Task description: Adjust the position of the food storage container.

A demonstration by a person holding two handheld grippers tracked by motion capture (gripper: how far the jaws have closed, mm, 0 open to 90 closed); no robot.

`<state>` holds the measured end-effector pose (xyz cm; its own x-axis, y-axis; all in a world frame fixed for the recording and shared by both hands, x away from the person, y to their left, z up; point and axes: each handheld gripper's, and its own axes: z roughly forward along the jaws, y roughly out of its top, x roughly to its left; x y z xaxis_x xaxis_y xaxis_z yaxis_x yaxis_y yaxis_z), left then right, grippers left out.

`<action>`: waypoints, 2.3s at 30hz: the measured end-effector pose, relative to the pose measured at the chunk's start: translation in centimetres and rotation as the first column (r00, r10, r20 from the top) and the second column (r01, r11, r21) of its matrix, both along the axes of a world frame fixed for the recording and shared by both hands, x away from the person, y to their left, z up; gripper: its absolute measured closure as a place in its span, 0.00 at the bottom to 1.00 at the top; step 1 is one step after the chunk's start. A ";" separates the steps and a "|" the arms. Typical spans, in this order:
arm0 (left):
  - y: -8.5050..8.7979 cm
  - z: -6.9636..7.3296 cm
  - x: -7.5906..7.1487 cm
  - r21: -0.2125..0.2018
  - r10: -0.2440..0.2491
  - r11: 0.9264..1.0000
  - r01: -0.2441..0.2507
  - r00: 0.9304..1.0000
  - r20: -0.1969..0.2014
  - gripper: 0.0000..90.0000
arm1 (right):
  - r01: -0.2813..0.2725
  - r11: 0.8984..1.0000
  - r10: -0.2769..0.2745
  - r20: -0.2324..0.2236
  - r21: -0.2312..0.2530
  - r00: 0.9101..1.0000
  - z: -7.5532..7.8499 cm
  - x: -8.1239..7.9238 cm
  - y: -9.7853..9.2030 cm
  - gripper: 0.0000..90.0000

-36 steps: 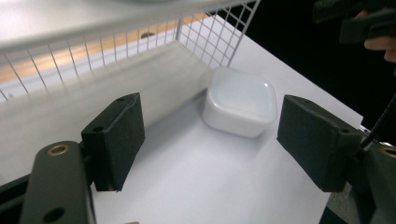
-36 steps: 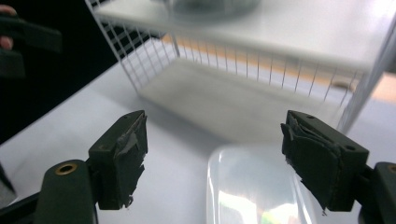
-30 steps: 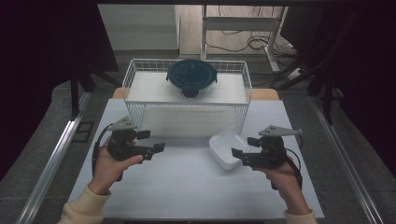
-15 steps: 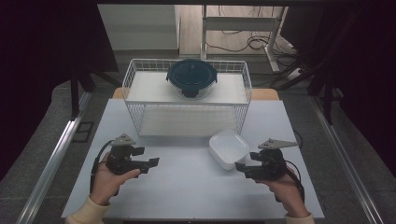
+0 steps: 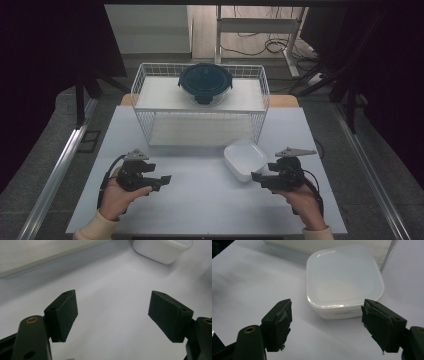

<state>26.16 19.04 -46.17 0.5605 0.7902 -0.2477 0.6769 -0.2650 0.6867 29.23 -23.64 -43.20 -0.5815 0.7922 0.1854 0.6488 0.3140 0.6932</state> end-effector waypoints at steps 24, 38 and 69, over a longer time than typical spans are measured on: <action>0.6 -0.6 0.3 -0.055 -0.036 0.998 0.034 0.999 -0.038 0.25 | 0.069 0.990 -0.088 -0.153 -0.126 0.984 2.4 9.4 -0.8 0.69; 0.6 -1.0 0.4 -0.053 -0.027 0.998 0.025 0.998 -0.048 0.25 | 0.016 0.969 -0.062 -0.178 -0.247 0.982 -0.5 13.1 -0.2 0.99; 1.8 -1.1 0.3 -0.056 -0.004 0.998 0.001 0.999 -0.053 0.25 | -0.116 0.967 0.075 -0.183 -0.228 0.980 -2.5 10.5 3.2 0.99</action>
<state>26.50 20.80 -47.26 0.5477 0.7728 -0.3206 0.7120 -0.2293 0.6637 39.71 -20.40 -45.74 -0.6323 0.7678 0.1036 0.7105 0.5214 0.4726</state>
